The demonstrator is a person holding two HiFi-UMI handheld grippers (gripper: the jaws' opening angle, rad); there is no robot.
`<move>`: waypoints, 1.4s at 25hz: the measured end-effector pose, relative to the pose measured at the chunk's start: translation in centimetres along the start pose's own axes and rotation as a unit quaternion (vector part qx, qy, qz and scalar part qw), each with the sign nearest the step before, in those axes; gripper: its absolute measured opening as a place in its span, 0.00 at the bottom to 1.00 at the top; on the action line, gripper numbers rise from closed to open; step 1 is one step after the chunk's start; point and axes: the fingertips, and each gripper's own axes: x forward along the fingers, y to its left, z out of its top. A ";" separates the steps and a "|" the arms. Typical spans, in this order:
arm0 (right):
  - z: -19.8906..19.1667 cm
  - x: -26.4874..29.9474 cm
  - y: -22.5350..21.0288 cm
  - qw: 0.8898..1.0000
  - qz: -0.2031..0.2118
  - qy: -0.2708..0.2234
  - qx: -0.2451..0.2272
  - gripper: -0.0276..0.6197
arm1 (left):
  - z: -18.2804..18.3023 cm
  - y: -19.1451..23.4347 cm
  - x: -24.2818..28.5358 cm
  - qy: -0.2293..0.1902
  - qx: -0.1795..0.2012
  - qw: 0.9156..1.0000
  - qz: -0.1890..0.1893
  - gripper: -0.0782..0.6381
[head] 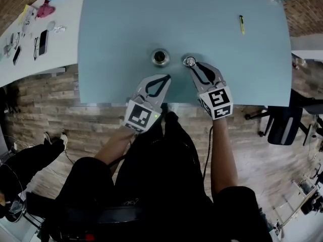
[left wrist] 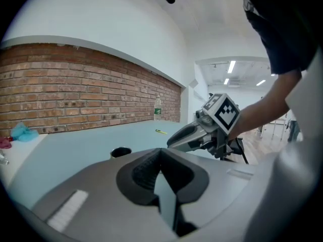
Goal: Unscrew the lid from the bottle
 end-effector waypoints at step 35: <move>13.1 -9.7 4.8 0.984 0.022 -0.176 -0.015 0.05 | 10.5 7.6 -9.8 -0.085 0.024 0.986 0.145 0.11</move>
